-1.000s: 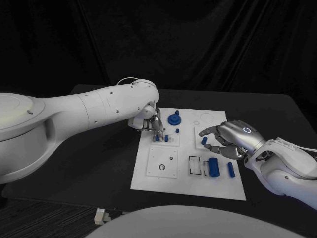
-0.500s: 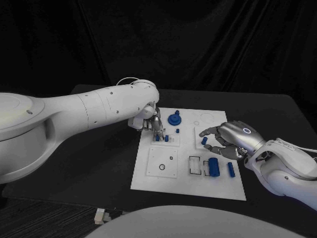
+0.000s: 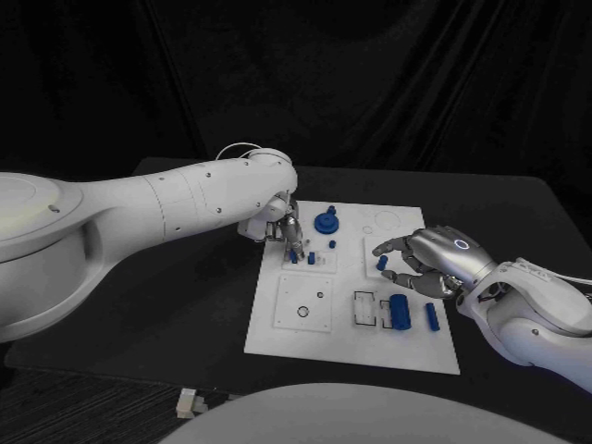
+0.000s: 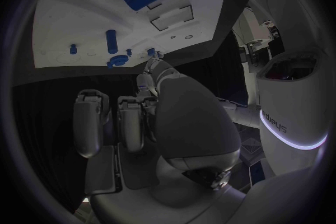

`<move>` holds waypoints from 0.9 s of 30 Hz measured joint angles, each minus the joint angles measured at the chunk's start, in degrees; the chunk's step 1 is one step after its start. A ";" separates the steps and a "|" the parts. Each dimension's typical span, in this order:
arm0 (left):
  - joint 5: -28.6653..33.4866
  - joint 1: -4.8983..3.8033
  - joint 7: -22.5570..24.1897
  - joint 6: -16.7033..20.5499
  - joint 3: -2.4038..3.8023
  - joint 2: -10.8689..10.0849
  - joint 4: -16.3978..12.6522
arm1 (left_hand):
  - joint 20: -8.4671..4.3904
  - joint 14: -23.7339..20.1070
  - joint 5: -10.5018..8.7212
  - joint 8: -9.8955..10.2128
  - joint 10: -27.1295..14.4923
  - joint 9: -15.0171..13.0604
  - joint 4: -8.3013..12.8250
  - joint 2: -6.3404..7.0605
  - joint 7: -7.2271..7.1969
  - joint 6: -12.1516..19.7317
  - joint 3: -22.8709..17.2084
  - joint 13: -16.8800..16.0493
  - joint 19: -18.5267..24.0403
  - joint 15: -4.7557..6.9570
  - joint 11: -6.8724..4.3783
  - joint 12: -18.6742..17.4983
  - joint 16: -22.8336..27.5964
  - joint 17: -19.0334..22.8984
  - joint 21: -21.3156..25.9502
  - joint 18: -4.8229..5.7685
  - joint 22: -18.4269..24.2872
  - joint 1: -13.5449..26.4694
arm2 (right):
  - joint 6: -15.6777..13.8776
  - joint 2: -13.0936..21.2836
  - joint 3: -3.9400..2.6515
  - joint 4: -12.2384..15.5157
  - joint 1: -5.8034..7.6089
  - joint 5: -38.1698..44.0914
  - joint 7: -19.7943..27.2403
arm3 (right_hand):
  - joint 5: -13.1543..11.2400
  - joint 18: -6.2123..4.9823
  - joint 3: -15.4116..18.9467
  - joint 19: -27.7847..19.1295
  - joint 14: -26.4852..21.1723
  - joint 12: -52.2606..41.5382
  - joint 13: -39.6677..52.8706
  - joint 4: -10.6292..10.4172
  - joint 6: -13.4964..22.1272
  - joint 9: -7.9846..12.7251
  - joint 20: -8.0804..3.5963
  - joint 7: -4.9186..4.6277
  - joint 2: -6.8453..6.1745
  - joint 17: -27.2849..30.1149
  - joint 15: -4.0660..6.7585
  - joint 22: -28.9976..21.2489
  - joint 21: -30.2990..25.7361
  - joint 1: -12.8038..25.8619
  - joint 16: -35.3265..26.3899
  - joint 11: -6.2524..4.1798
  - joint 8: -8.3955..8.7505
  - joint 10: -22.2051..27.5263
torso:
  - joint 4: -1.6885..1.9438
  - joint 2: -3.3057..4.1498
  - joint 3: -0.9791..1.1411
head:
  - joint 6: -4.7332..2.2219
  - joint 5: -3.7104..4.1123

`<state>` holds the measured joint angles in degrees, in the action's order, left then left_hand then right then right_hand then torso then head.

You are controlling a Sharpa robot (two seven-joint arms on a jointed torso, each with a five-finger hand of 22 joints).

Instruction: Assemble the parts on the task board

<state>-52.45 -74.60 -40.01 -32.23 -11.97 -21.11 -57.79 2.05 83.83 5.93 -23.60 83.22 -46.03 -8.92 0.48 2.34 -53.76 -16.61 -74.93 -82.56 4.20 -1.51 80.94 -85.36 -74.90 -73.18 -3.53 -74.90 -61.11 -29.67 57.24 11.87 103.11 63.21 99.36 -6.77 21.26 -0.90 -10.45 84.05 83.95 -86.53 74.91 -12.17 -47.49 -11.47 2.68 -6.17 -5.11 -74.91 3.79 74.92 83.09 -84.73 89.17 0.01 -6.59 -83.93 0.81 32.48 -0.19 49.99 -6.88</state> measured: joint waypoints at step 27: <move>-0.77 -0.03 0.08 0.00 0.06 -0.33 -0.77 | 0.00 0.00 -2.22 1.14 0.13 -0.48 -1.76 -0.25 0.05 0.02 2.39 0.01 0.01 0.00 -0.11 0.00 0.22 0.00 0.00 0.00 0.00 0.34 | 0.18 -0.16 0.00 -0.06 -0.06 -0.04 -0.15 | 0.00 0.00 0.00 0.00 0.00 0.00 -0.01 0.00 0.00 0.08 0.00 0.00 -0.23 0.00 0.00 -0.01 0.00 -0.23 0.00 0.00 0.00 0.00 | 0.01 0.02 0.00 | 0.00 -0.07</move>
<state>-53.22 -74.63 -39.93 -32.22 -11.91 -21.44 -58.55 2.05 83.84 3.71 -22.47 83.35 -46.51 -10.68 0.23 2.39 -53.73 -14.23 -74.93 -82.55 4.19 -1.62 80.93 -85.14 -74.90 -73.18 -3.53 -74.90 -60.77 -29.49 57.08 11.87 103.05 63.15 99.32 -6.93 21.26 -0.90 -10.45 84.05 83.95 -86.53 74.91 -12.17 -47.49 -11.40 2.68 -6.17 -5.34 -74.91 3.79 74.91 83.10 -84.96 89.17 0.01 -6.59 -83.93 0.81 32.49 -0.19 49.99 -6.95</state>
